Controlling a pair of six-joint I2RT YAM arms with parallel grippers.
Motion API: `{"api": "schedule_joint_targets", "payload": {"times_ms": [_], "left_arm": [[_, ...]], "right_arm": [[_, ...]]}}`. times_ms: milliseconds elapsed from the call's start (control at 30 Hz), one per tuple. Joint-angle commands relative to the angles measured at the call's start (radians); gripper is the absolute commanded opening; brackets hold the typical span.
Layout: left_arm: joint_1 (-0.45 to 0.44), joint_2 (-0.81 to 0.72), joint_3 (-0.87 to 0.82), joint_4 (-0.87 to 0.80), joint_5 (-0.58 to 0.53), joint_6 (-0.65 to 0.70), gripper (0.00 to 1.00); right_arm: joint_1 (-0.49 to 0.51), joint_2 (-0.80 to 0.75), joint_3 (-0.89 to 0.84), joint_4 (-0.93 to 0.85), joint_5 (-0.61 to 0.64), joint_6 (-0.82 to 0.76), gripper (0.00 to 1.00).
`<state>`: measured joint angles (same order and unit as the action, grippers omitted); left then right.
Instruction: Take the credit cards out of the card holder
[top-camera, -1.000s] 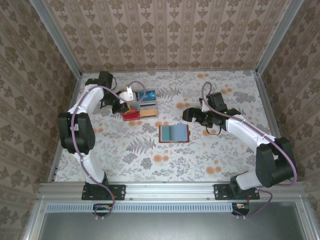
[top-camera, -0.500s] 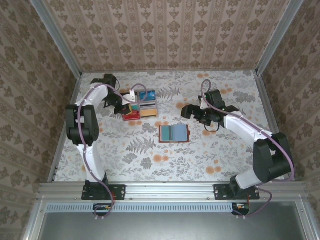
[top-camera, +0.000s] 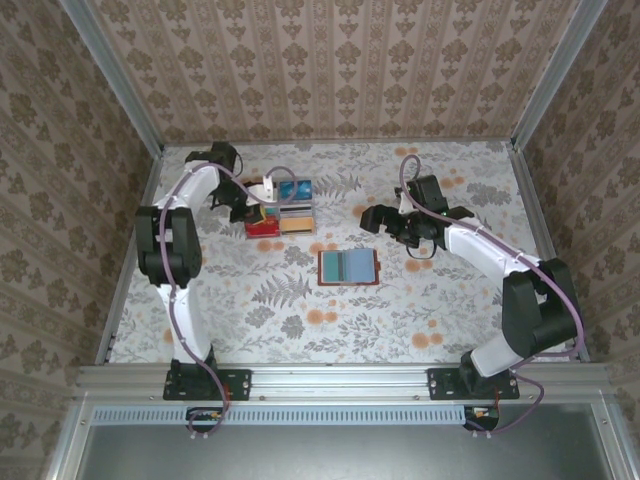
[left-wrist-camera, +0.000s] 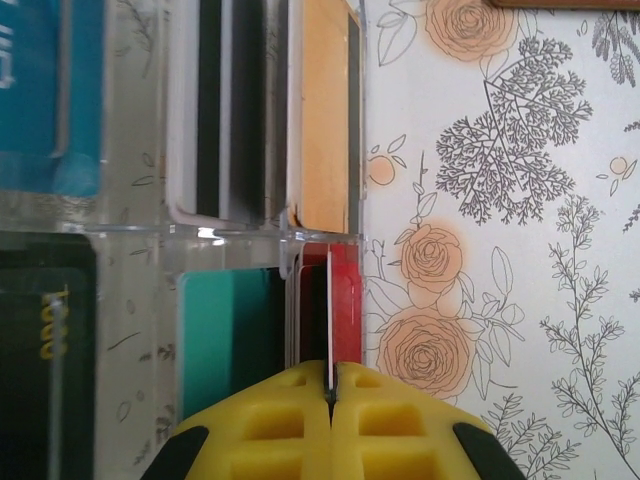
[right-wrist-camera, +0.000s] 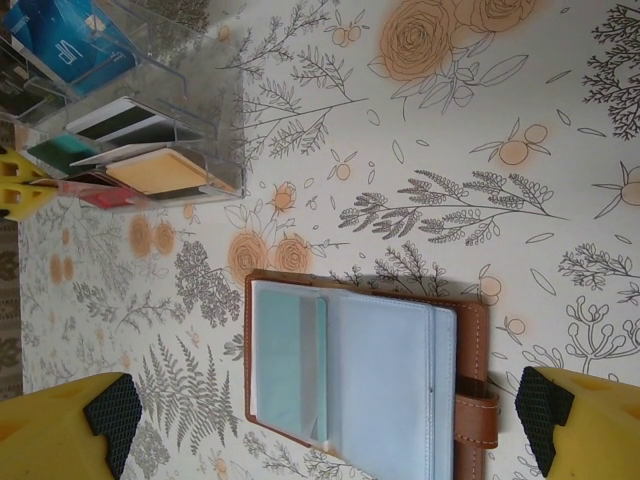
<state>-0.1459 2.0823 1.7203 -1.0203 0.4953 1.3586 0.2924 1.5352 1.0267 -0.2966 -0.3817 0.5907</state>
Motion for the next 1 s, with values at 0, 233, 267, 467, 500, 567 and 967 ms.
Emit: {"api": "schedule_joint_targets", "payload": {"times_ms": [0, 233, 267, 467, 500, 567, 967], "left_arm": [[-0.005, 0.025, 0.021, -0.033, -0.013, 0.044, 0.00], [-0.006, 0.033, 0.021, -0.017, -0.027, 0.048, 0.08], [-0.005, 0.033, 0.023, -0.017, -0.029, 0.047, 0.10], [0.002, 0.030, 0.039, -0.024, -0.016, 0.040, 0.24], [0.004, 0.027, 0.042, -0.026, -0.010, 0.040, 0.25], [0.006, 0.019, 0.046, -0.026, 0.004, 0.036, 0.26], [0.032, -0.200, -0.016, 0.095, 0.204, -0.181, 0.30]], "right_arm": [[-0.004, 0.014, 0.035, -0.032, -0.018, 0.006, 1.00], [-0.003, 0.019, 0.036, -0.035, -0.021, 0.006, 1.00], [-0.003, 0.020, 0.036, -0.033, -0.022, 0.008, 1.00], [-0.004, 0.023, 0.040, -0.029, -0.027, 0.013, 1.00], [-0.004, 0.024, 0.041, -0.029, -0.028, 0.012, 1.00], [-0.004, 0.026, 0.041, -0.028, -0.029, 0.012, 1.00], [0.094, 0.042, 0.065, -0.088, 0.056, -0.069, 0.98]]}}
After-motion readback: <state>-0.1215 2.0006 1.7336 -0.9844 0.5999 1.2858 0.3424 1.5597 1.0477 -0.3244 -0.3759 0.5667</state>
